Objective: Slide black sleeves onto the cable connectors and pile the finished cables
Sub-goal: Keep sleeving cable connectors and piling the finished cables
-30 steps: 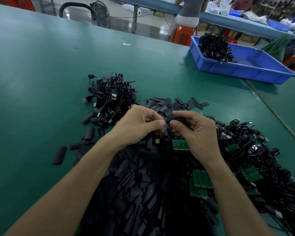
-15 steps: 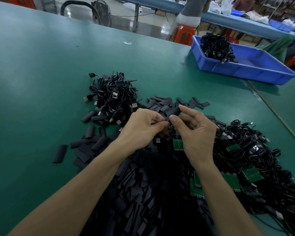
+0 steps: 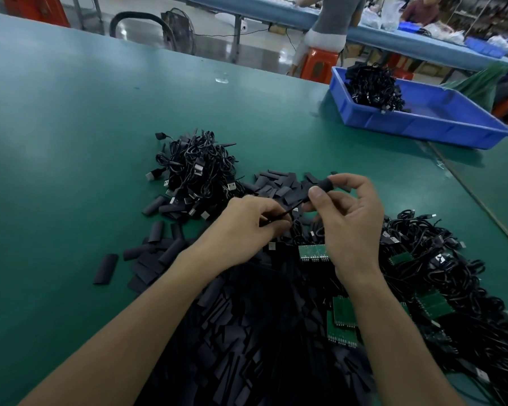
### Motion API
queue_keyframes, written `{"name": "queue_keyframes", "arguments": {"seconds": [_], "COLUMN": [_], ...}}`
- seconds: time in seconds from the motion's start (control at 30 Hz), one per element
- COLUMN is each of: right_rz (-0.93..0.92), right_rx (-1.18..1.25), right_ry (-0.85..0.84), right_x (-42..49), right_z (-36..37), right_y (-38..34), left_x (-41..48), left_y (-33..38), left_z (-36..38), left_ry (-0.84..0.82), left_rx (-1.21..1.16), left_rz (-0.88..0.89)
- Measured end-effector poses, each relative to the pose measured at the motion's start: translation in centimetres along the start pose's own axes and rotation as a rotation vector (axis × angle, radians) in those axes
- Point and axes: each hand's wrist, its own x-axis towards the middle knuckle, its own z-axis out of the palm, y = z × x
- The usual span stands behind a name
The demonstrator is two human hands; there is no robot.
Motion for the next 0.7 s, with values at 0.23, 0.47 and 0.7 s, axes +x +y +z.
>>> {"name": "queue_keyframes", "arguments": {"seconds": [0.23, 0.47, 0.7], "right_rz": [-0.027, 0.191, 0.022], "right_rx": [-0.422, -0.878, -0.798], "right_ry": [-0.253, -0.840, -0.693], "right_x": [1.0, 1.3, 1.1], "right_z": [-2.6, -5.8, -5.7], "right_y": [-0.5, -1.7, -0.6], "left_x": [1.3, 5.6, 9.1], "left_y": [0.6, -2.2, -3.7], "left_z": [-2.9, -6.6, -10.2], "left_ry": [0.382, 0.706, 0.672], "left_rx": [-0.085, -0.189, 0.152], "left_rz": [-0.009, -0.217, -0.362]}}
